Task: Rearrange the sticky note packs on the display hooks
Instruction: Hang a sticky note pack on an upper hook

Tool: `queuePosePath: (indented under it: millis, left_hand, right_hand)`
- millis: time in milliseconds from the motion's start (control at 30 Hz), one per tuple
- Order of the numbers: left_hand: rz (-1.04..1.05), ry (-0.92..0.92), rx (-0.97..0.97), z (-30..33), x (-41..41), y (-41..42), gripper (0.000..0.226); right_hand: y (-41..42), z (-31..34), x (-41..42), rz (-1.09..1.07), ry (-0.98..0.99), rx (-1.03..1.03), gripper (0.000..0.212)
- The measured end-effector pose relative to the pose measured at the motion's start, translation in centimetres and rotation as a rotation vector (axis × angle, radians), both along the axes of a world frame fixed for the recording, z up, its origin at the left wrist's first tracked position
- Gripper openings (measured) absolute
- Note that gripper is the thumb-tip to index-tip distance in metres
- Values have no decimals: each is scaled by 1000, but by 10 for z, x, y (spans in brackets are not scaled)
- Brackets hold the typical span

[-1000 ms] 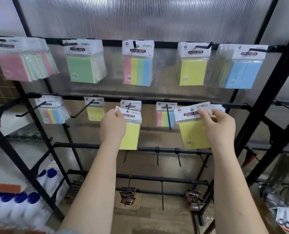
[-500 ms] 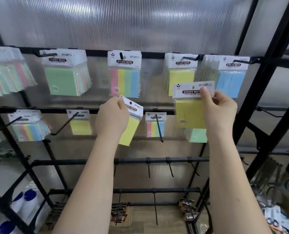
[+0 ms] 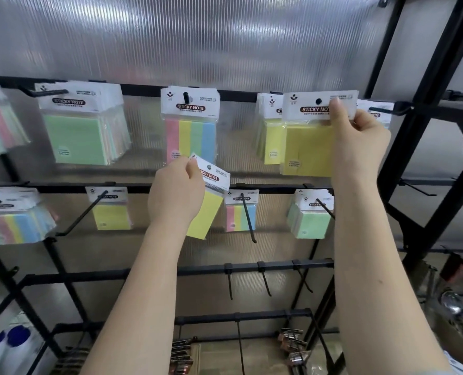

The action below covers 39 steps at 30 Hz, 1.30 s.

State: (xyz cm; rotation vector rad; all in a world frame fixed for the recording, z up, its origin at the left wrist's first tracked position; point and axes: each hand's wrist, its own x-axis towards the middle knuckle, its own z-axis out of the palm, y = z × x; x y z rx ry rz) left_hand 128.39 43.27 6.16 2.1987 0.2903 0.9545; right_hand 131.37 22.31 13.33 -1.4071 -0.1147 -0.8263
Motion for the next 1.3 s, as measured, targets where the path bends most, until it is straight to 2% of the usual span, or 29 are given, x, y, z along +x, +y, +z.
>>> queuePosePath:
  millis: [133, 233, 333, 533, 733, 933, 1033, 1167, 1300]
  left_hand:
    - [-2, 4, 0, 1, 2, 1, 42]
    - [-13, -6, 3, 3, 2, -1, 43]
    - [-30, -27, -6, 6, 2, -2, 44]
    - [-55, -45, -16, 9, 3, -4, 44]
    - [-125, -81, -9, 10, 7, -6, 44]
    - [-200, -118, -2, 8, 12, -2, 44]
    - [-235, -122, 6, 8, 16, 1, 43]
    - [-283, -169, 9, 8, 21, -1, 44]
    - [-317, -192, -8, 8, 24, -10, 44]
  right_hand:
    - [1, 3, 7, -22, 23, 8, 33]
    - [4, -1, 13, -38, 61, 20, 50]
    - [6, -5, 23, -26, 87, 29, 55]
    - [18, -6, 58, -37, 148, 16, 40]
    - [27, -7, 82, -121, 139, 14, 41]
    - [30, -5, 98, -166, 171, 44, 17]
    - [30, -6, 98, -196, 148, 78, 22]
    - [27, -12, 89, -239, 109, 45, 16]
    - [15, -22, 75, -244, 76, 9, 18]
